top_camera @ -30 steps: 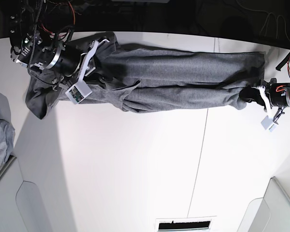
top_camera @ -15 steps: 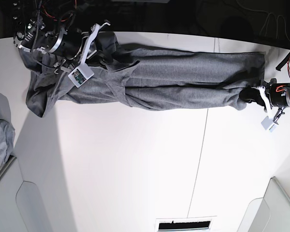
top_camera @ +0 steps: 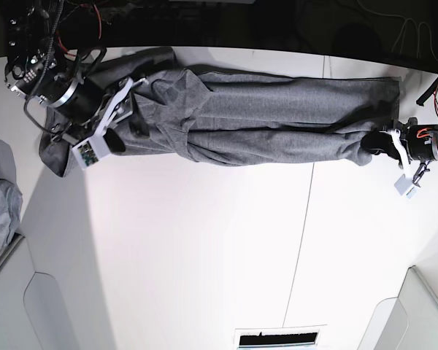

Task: Layout the t-shirt on the table in an organized manner, then fold the t-shirt properly
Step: 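Lift the grasped edge with both grippers and fold it over the shirt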

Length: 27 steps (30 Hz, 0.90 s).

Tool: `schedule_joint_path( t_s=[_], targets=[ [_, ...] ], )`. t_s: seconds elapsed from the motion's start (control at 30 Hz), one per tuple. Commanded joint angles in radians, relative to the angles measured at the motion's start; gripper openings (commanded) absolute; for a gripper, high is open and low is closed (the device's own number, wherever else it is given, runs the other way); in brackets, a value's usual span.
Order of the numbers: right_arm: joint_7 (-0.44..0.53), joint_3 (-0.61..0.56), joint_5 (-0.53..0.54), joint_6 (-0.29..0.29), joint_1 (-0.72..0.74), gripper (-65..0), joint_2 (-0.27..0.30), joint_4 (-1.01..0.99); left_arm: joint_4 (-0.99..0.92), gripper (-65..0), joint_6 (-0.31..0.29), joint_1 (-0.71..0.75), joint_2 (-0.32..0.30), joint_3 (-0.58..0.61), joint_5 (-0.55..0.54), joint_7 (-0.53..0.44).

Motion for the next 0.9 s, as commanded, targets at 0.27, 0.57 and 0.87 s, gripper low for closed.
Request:
schedule_joint_path(
  t_s=[0.27, 0.57, 0.87],
  targets=[
    [0.016, 0.006, -0.126, -0.014, 0.105, -65.0, 0.009, -0.22, 0.012, -37.0, -0.009, -0.014, -0.026, -0.008, -0.037, -0.015],
    [0.079, 0.006, -0.159, -0.008, 0.105, -65.0, 0.042, -0.452, 0.012, -35.9, -0.009, -0.014, -0.025, -0.104, -0.055, 0.0],
    [0.096, 0.007, -0.109, -0.01, 0.11, -65.0, 0.042, -0.373, 0.012, -35.7, -0.009, 0.117, -0.024, -0.381, -0.172, 0.047]
  ],
)
